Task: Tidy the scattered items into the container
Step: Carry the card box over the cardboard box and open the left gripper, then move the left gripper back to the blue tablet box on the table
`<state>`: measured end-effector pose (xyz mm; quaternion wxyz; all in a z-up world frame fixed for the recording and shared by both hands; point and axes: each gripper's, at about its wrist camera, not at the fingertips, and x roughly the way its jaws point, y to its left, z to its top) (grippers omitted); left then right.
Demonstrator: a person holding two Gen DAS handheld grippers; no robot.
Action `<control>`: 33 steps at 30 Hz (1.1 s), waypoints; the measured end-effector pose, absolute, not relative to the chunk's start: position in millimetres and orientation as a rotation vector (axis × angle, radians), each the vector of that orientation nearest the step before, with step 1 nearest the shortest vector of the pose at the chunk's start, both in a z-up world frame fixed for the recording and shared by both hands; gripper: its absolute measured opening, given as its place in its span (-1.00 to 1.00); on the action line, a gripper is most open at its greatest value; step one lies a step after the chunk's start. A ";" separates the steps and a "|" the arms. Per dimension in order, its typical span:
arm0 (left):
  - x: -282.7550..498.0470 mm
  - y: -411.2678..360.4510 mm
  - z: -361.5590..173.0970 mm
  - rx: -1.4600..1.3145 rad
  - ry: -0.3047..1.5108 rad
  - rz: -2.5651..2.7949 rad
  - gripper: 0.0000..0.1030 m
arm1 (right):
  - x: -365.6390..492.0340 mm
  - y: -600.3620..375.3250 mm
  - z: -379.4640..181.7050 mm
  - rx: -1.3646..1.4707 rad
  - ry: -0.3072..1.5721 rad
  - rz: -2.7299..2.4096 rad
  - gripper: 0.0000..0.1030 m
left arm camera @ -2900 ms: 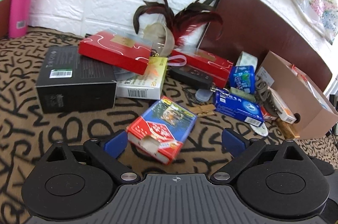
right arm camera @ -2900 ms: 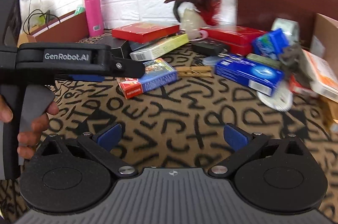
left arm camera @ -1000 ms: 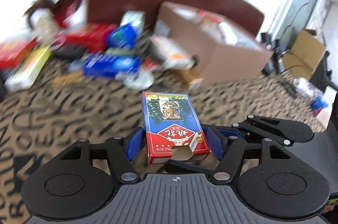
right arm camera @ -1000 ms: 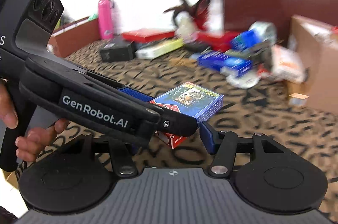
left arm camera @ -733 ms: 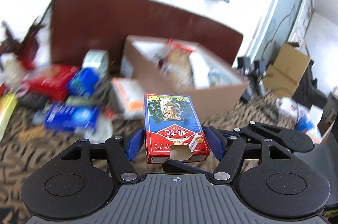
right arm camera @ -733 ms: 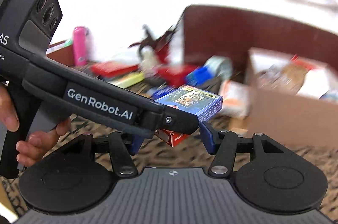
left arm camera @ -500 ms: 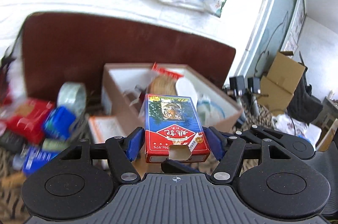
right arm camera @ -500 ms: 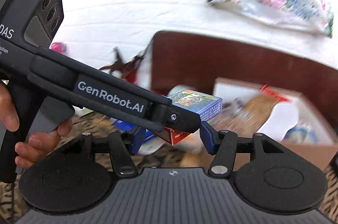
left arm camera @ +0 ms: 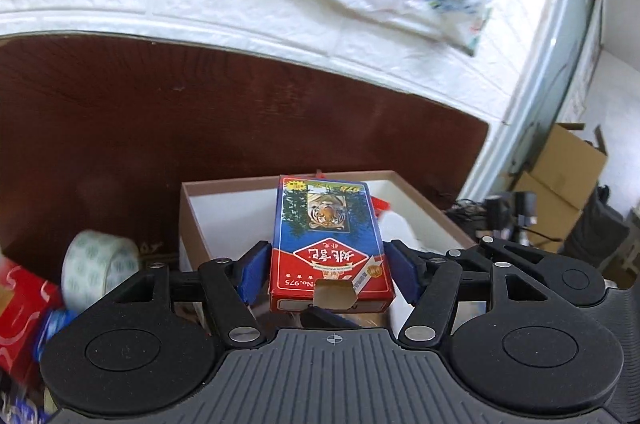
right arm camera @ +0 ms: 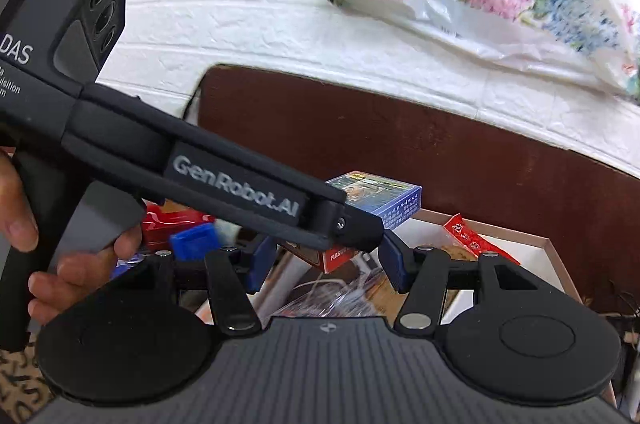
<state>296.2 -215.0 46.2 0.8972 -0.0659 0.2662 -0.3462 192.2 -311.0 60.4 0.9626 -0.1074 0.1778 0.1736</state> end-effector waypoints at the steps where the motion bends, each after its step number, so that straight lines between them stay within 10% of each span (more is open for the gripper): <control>1: 304.8 -217.1 42.5 -0.145 0.556 -0.701 0.64 | 203.9 -311.8 57.0 -0.212 0.374 0.349 0.21; 7: 311.2 -194.8 32.8 -0.222 0.565 -0.658 1.00 | 236.1 -315.5 36.9 -0.234 0.474 0.265 0.37; 33: 155.9 -109.0 16.0 -0.265 0.545 -0.594 1.00 | 103.8 -271.9 55.6 -0.224 0.358 0.325 0.98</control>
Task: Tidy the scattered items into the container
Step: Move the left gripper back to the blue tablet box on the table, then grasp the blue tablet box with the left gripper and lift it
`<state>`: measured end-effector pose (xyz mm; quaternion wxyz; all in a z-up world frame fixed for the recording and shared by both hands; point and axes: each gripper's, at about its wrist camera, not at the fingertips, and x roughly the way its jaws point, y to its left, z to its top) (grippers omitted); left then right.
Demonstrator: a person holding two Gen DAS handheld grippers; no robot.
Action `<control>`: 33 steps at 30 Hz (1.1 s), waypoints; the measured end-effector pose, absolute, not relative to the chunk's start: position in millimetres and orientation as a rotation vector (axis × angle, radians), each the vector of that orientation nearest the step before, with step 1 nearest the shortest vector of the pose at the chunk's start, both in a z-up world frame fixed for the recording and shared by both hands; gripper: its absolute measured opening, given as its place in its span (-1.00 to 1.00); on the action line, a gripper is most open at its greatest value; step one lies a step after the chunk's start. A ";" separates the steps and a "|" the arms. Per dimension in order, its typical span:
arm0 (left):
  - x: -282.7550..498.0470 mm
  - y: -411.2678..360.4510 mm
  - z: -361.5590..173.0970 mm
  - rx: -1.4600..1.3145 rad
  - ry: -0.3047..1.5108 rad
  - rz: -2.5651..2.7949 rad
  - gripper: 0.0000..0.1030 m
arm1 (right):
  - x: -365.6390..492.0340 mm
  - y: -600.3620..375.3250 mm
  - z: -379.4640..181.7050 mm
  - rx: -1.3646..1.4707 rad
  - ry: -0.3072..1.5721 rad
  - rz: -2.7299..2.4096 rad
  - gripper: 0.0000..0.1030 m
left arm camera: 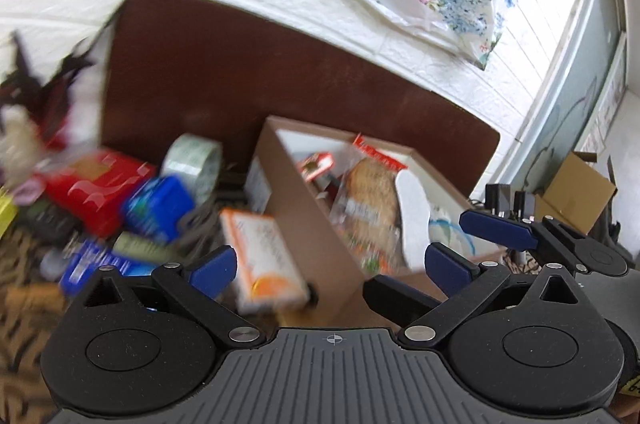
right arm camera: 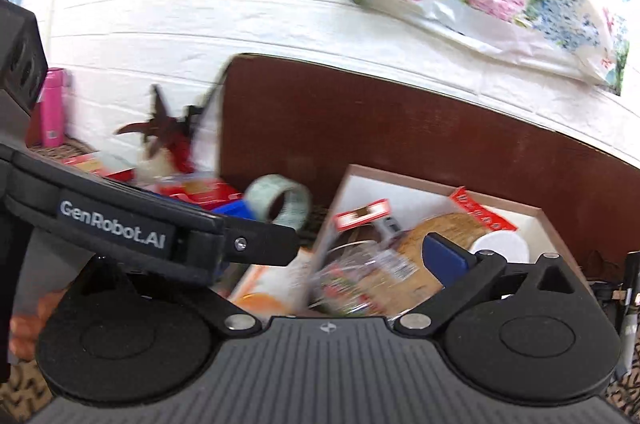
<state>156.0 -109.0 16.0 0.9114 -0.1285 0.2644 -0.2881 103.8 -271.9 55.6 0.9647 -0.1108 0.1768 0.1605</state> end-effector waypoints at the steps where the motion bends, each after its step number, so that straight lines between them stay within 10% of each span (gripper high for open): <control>1: 146.6 -102.3 12.3 -0.268 0.548 -0.586 1.00 | 95.6 -266.4 53.3 -0.224 0.353 0.337 0.98; 33: 151.9 18.0 -54.6 -0.324 0.641 -0.406 1.00 | 82.8 -158.0 -45.5 -0.136 0.560 0.485 0.83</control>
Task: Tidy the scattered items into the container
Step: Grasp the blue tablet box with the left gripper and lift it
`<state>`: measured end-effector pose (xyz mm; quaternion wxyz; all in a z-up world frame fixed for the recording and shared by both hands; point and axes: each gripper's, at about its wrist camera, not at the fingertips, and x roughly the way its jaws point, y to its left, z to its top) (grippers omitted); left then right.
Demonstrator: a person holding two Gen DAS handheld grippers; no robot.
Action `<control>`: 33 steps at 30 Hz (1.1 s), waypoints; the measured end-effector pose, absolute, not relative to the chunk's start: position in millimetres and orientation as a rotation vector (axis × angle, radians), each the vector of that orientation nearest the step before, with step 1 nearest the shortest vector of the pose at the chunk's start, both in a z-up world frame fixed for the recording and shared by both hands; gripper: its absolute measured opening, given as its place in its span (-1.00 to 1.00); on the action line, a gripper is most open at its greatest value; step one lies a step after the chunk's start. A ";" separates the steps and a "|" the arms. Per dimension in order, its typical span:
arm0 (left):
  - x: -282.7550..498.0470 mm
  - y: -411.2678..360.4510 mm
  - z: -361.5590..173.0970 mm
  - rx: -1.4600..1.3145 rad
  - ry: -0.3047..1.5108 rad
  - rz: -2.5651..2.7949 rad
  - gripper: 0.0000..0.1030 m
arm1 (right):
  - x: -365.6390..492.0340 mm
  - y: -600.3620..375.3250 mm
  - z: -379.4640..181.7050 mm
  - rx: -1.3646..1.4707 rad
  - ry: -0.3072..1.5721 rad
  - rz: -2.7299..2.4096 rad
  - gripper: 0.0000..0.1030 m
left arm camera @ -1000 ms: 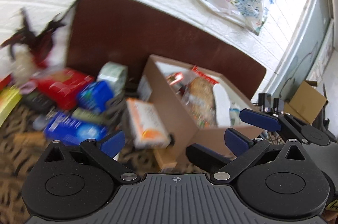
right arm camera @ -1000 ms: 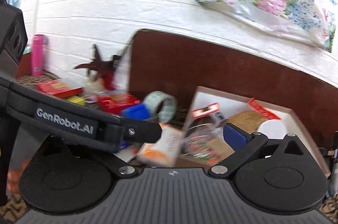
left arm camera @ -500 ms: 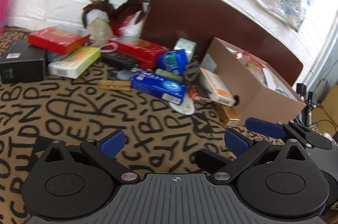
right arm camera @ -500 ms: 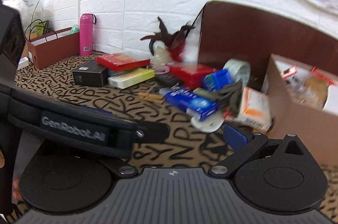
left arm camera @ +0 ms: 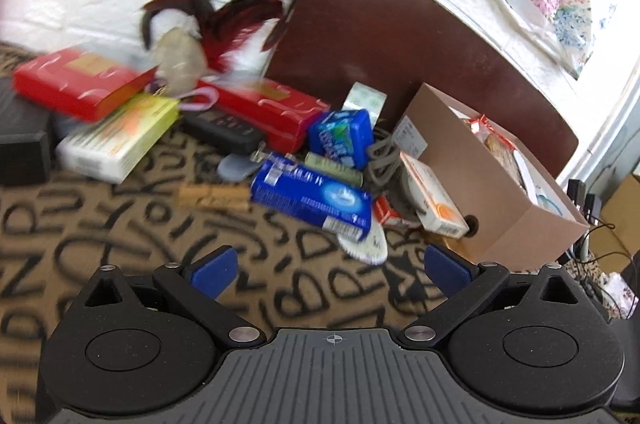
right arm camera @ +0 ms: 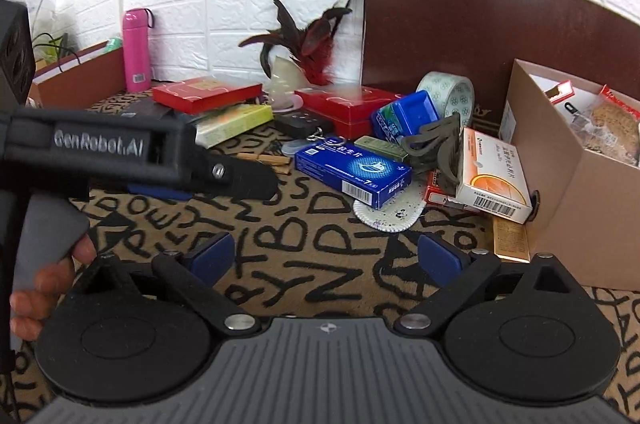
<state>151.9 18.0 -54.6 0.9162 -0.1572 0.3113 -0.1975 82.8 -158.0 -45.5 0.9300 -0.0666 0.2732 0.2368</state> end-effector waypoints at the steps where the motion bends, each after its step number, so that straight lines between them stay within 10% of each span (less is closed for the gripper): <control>1: 159.8 15.8 -53.8 -0.313 0.638 -0.414 0.99 | 88.3 -156.8 -47.2 -0.134 0.564 0.486 0.81; 19: 276.0 -4.1 -87.7 -0.245 0.739 -0.485 0.89 | 162.7 -145.9 -75.6 -0.087 0.596 0.482 0.57; 33: 206.8 -29.8 -80.2 -0.142 0.792 -0.539 0.69 | 138.6 -167.4 -75.9 -0.086 0.626 0.467 0.23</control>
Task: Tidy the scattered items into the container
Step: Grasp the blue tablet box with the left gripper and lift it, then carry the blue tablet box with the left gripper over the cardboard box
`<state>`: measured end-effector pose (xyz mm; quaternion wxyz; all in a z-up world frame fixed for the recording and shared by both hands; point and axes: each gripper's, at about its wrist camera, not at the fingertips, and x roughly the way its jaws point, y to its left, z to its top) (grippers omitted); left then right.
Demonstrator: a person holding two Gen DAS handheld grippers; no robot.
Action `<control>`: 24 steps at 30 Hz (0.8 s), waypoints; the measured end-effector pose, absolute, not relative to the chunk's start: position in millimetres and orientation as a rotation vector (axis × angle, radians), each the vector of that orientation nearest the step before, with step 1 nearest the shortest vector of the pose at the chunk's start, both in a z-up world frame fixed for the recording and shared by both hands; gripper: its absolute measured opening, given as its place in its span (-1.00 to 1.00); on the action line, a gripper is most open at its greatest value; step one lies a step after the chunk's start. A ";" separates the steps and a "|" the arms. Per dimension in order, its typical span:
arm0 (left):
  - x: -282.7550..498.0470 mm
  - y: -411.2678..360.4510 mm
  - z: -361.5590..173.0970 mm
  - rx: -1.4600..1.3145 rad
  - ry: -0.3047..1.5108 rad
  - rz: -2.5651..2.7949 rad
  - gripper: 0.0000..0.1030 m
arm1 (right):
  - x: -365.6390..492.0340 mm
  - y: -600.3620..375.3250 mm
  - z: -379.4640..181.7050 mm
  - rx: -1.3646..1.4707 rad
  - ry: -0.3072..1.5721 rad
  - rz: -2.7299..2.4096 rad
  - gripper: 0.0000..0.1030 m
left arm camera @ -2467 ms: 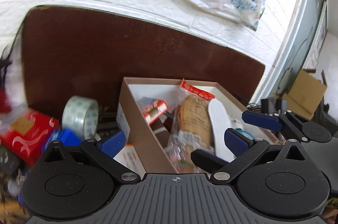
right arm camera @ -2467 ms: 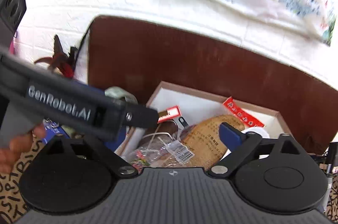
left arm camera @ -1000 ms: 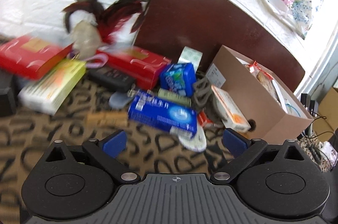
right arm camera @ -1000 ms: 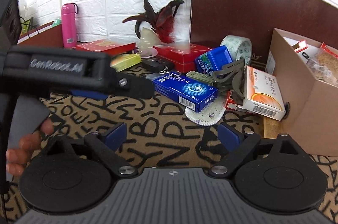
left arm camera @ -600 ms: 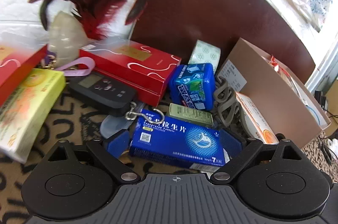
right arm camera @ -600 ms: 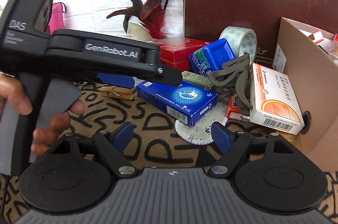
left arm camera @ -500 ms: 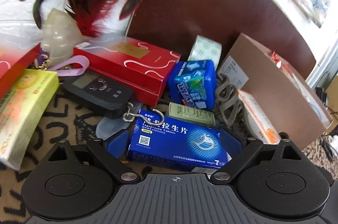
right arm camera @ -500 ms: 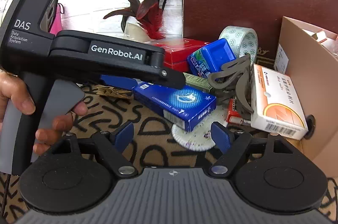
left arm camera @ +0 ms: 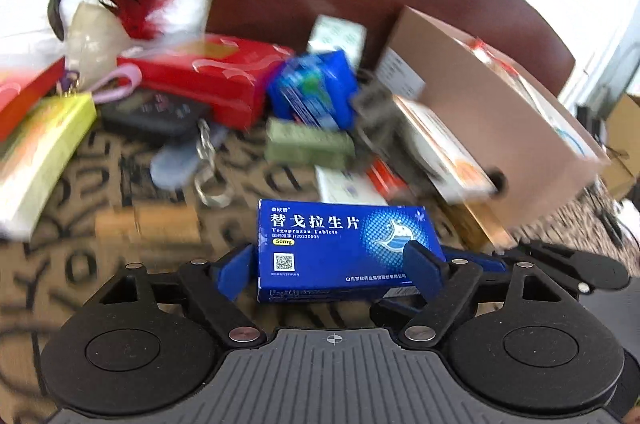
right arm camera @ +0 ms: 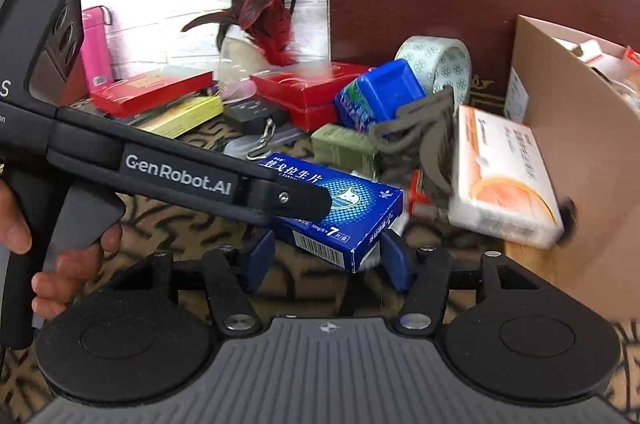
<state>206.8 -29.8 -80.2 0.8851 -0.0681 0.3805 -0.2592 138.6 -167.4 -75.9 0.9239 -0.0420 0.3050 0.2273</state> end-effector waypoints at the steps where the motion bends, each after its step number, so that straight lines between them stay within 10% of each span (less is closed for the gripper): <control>1: 195.8 -31.4 -80.3 -0.131 0.797 -0.552 0.66 | 129.5 -170.0 -75.4 -0.096 0.628 0.469 0.23; 24: 101.8 -40.3 -86.1 -0.163 0.860 -0.622 0.53 | 14.2 -215.4 -78.8 -0.107 0.676 0.427 0.24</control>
